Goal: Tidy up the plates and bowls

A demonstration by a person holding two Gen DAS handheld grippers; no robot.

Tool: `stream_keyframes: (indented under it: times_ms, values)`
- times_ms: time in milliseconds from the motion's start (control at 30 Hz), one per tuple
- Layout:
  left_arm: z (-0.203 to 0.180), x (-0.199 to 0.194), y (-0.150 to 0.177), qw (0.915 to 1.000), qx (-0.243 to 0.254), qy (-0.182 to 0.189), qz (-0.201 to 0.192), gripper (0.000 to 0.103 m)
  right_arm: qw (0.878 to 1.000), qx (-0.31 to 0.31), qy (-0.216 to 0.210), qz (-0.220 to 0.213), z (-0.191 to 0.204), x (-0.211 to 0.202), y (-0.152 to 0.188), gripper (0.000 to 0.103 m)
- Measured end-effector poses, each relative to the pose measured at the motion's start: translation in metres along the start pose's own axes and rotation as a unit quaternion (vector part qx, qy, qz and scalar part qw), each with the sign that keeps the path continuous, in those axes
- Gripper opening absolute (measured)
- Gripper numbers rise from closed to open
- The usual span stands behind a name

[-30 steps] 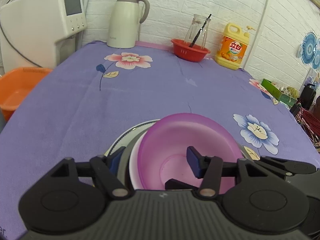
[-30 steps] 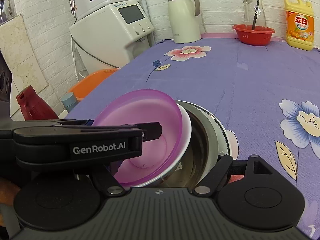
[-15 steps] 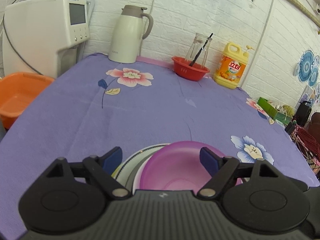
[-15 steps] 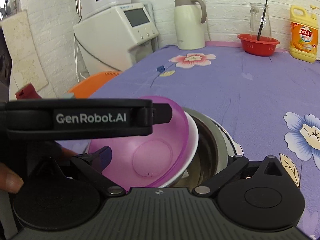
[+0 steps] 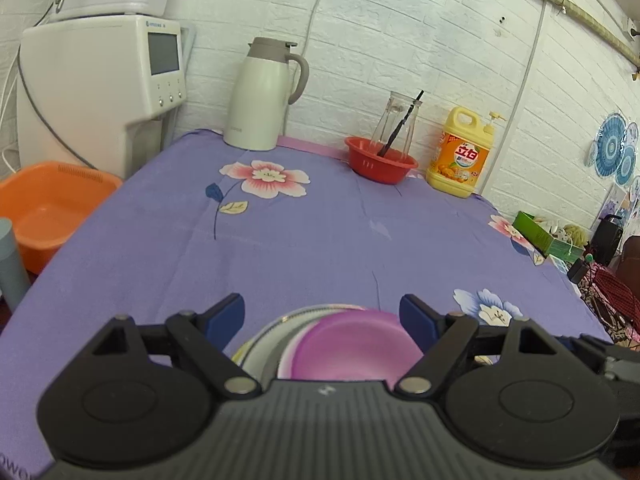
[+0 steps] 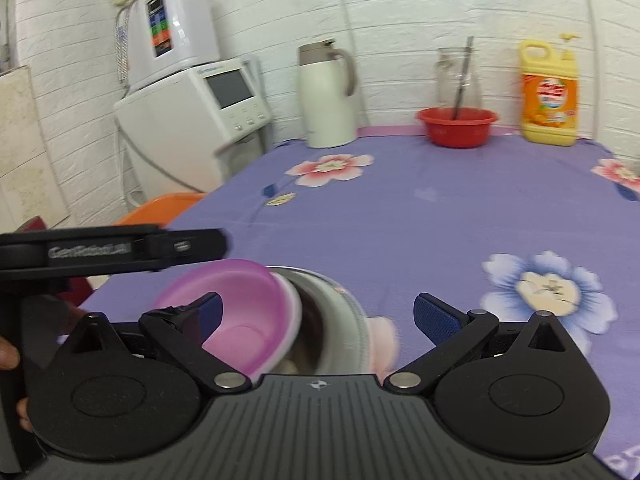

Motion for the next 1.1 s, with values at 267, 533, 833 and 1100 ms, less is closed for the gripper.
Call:
stream_keyframes:
  times_ms: [267,533,833,1100]
  values:
    - [-0.034,-0.069,0.034,1.0000,0.006,0.004,-0.005,0.085,0.997,0.022,0.073,-0.004,-0.030,-0.060,0.026,0.103]
    - [-0.072,-0.110,0.092,0.9989,0.046,0.007,0.010,0.085,0.992,0.034,0.118,0.004,-0.037,-0.117,0.072,0.103]
    - [-0.089,-0.144,0.129,0.9959,0.090,0.003,0.001,0.084,0.990,0.023,0.136,0.005,-0.024,-0.155,0.103,0.103]
    - [-0.094,-0.165,0.126,0.9925,0.116,-0.014,-0.036,0.084,0.992,0.026,0.119,0.012,-0.013,-0.164,0.117,0.103]
Point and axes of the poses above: each gripper's, at about its wrist camera, not at the fingertips, and x roughly the way its jaws point, z to its left, y to its underside, the point moved 2 cm from there along x, roughly the way its jaws point, and after that the axes turned 10 degrees about -z, right-handed, at the moved point
